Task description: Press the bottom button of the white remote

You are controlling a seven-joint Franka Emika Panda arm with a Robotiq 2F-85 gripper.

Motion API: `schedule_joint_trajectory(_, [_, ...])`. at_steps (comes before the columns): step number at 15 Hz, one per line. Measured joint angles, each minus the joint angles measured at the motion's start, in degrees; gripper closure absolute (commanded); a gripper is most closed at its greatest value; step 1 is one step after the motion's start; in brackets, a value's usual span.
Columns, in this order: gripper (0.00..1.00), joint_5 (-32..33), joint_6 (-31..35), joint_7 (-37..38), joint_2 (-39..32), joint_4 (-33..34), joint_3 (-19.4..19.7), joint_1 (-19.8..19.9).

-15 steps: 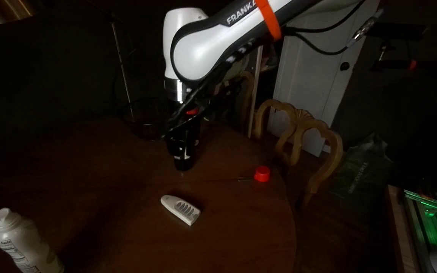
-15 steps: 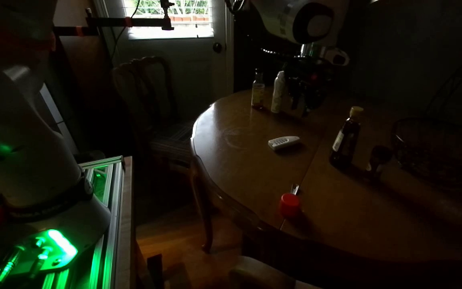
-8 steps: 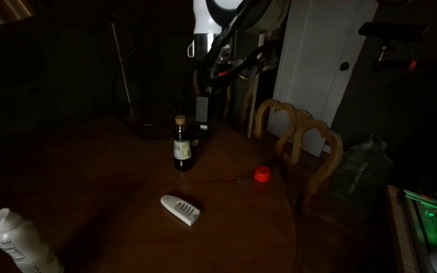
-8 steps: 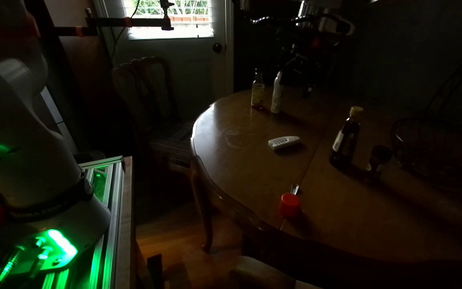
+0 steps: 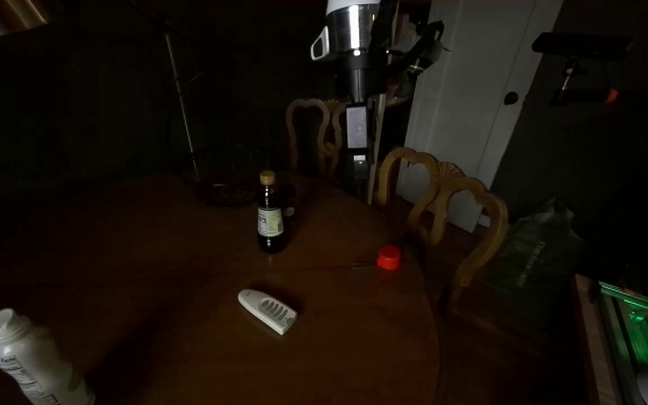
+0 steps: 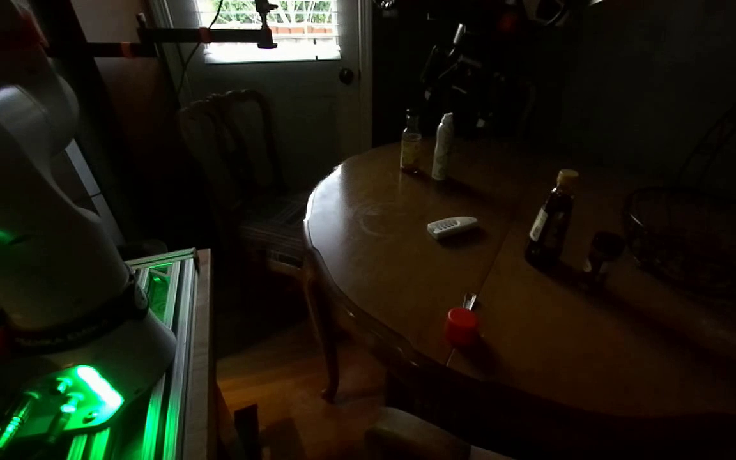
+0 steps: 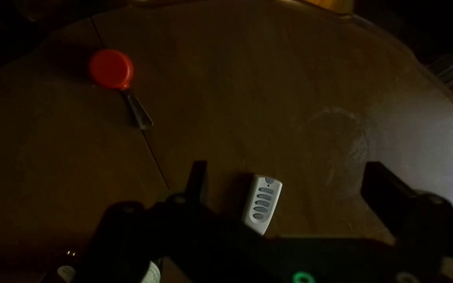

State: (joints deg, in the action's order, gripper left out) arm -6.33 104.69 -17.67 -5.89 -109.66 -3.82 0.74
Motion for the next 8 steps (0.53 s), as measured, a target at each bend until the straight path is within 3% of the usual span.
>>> schedule_joint_trajectory(8, [0.0, 0.0, 0.0, -0.3, 0.0, -0.3, 0.0, 0.0])
